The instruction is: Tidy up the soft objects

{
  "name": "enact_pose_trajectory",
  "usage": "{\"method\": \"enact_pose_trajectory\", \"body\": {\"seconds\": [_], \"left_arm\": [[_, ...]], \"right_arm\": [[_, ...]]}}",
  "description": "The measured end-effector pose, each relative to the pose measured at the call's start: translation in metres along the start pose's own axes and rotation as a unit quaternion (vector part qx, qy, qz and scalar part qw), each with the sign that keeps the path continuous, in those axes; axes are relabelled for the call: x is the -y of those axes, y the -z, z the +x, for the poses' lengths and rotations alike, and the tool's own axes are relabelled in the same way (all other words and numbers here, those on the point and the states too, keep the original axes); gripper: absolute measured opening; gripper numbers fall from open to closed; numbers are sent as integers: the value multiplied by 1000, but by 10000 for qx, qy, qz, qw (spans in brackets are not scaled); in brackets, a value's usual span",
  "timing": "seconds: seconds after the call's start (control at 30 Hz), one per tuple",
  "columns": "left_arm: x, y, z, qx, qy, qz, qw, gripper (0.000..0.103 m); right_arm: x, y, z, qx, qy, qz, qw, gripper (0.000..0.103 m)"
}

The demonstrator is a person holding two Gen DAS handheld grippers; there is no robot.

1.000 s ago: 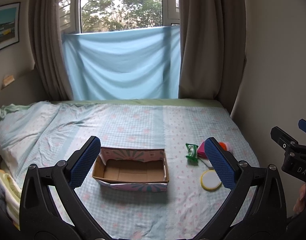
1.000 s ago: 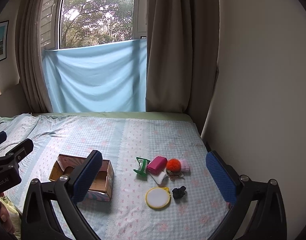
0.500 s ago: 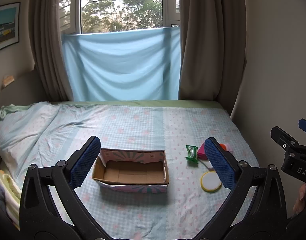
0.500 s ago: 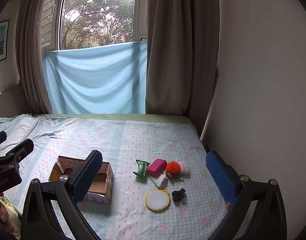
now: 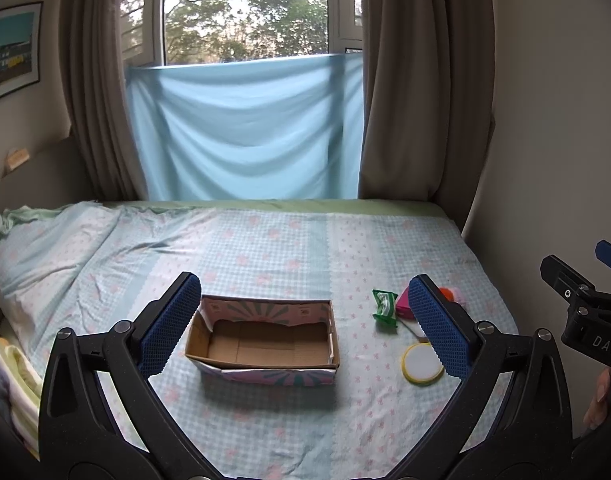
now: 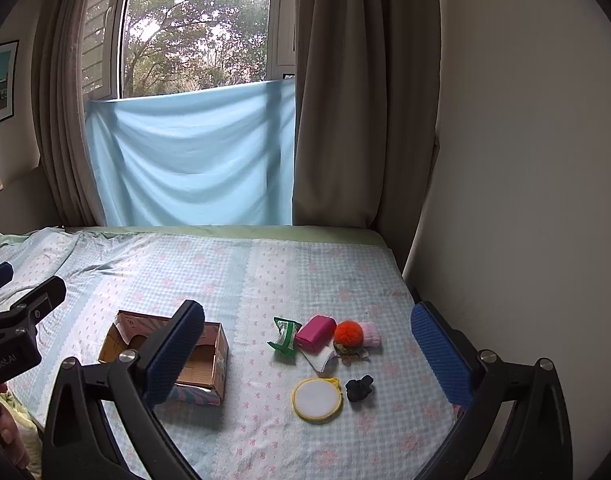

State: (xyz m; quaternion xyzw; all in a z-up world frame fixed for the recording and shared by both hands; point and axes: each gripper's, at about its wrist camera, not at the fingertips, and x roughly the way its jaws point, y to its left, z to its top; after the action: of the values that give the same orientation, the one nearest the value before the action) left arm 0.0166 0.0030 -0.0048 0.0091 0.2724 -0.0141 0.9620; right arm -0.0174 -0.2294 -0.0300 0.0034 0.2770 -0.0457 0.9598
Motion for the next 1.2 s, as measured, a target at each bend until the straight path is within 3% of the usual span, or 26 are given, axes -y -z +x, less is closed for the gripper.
{"method": "enact_pose_trajectory", "body": {"seconds": [0.83,1.03,1.2], "left_arm": [[-9,-2,2,8,29,-72,10000,103],[-7,-16,14,-35,296,50,9995,103],[-2,-34,47,-257,770,292,9963,103]], "right_arm": [[-3,0,7,38,-47,-35,10000,103],[-3,-2,10,0,59,95,9999,103],[1,-3,22,-118,320,348,9988,103]]}}
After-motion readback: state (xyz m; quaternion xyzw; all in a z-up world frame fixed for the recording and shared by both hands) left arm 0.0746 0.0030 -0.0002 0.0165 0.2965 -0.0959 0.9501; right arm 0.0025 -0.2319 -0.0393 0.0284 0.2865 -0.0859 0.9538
